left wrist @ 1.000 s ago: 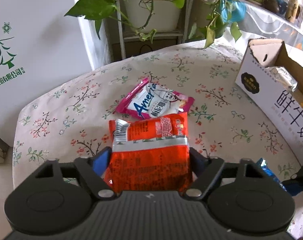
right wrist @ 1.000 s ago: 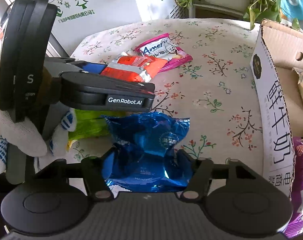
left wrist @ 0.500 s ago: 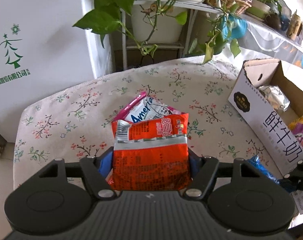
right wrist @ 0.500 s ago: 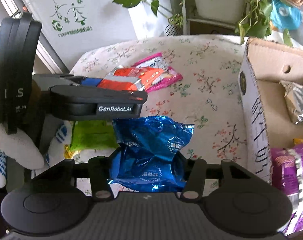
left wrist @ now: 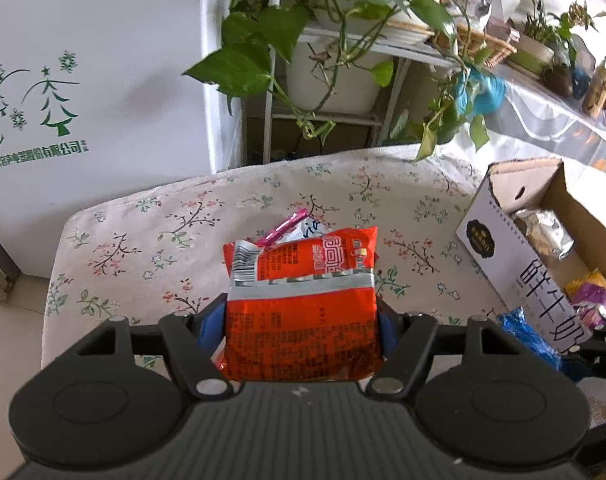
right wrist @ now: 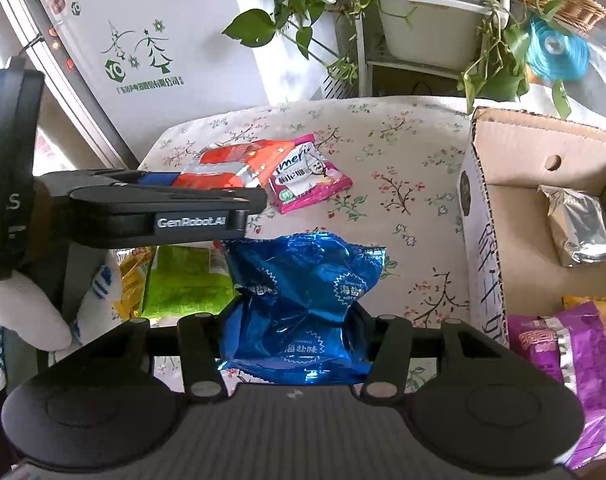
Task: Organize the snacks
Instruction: 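Carry red-orange bag in left tool while right tool carries blue bag to box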
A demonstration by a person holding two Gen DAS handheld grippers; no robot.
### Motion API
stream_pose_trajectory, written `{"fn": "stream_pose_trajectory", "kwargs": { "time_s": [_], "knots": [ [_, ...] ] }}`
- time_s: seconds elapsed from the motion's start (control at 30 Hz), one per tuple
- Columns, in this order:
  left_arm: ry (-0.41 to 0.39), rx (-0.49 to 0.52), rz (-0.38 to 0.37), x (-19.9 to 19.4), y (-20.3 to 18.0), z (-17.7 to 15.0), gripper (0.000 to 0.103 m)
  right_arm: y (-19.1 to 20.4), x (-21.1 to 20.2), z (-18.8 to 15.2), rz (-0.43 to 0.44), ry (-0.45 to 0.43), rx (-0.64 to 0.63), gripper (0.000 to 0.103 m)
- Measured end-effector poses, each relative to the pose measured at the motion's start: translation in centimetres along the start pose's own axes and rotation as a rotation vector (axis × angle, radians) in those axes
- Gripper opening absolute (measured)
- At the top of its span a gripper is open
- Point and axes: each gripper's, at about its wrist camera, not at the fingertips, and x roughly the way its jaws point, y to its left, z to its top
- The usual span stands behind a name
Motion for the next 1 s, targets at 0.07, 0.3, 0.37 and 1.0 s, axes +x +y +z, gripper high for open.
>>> {"fn": "stream_pose_trajectory", "kwargs": {
  "time_s": [0.07, 0.3, 0.37, 1.0],
  "knots": [
    [-0.012, -0.019, -0.001, -0.6, 0.2, 0.0, 0.07, 0.0, -0.3, 0.2, -0.003, -0.007, -0.003, 0.058],
    [-0.053, -0.058, 0.039, -2.7, 0.3, -1.1, 0.07, -0.7, -1.5, 0.6, -0.003, -0.048, 0.022, 0.058],
    [-0.059, -0.09, 0.032, -3.3, 0.6, -1.4, 0.07, -1.0, -1.8, 0.7, -0.003, -0.057, 0.028, 0.058],
    [-0.124, -0.238, 0.072, -8.4, 0.0, -5.2, 0.07, -0.6, -4.3, 1.3, 0.017, -0.135, -0.001, 0.058]
  ]
}}
